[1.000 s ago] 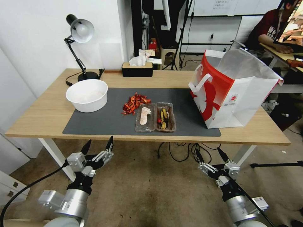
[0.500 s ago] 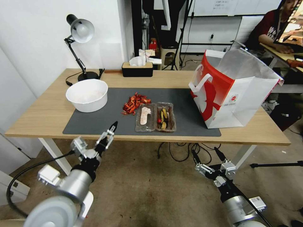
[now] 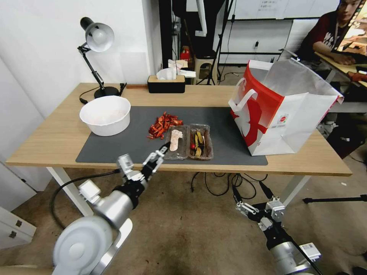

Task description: Close the disposable takeout box, then place it into the delivery bag.

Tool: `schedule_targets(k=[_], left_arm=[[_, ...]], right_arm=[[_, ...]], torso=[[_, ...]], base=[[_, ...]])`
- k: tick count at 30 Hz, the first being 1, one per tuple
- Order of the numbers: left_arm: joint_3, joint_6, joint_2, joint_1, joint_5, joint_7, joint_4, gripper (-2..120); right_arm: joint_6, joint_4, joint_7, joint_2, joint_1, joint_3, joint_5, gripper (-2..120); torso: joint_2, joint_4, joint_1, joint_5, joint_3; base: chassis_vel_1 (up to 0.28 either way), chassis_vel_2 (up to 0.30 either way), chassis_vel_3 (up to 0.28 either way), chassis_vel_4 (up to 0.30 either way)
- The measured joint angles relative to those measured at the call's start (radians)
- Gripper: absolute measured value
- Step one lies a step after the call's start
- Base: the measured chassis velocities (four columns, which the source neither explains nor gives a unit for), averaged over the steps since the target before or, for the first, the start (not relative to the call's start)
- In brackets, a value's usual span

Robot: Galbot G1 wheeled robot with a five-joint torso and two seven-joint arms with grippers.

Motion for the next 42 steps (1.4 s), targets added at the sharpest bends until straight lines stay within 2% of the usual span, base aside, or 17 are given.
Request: schedule_targets(k=[3,4,7,10,23,42], left_arm=[[0.089,-0.004,0.014,-0.074,0.000,-0.071,0.061,100],[0.089,-0.004,0.014,-0.074,0.000,-0.071,0.061,100],[0.143,-0.004,0.021,-0.115,0.011,-0.161,0.110,100],[0.154,-0.007,0.015,-0.136,0.007,-0.186,0.133,100],[0.194,-0.030,-0.003,-0.226,-0.042,-0.185,0.203,100],[0.224,-0.034,-0.025,-0.287,-0.035,-0.191,0.283,100]], right_arm=[[0.000,0.000,0.002,0.005,-0.004,0.010,-0.005,100],[0.000,0.000,0.002,0.005,-0.004,0.010,-0.005,100],[0.000,-0.004,0.003,0.010,-0.004,0.015,-0.010,100],[-0.001,-0.006,0.004,0.013,-0.004,0.017,-0.012,100],[-0.008,-0.016,0.010,0.040,0.001,0.018,-0.026,100],[-0.002,-0.025,0.014,0.038,-0.005,0.037,-0.022,100]], torso=[[0.000,0.0000,0.000,0.0001,0.000],[0.000,0.0000,0.000,0.0001,0.000],[0.000,0.0002,0.000,0.0000,0.000],[0.000,0.0003,0.000,0.0001,0.000],[0.000,0.0002,0.000,0.0001,0.000],[0.000,0.0002,0.000,0.0000,0.000]], base=[[0.000,0.000,0.000,0.000],[0.000,0.000,0.000,0.000],[0.000,0.000,0.000,0.000],[0.000,0.000,0.000,0.000],[0.000,0.000,0.000,0.000],[0.000,0.000,0.000,0.000]])
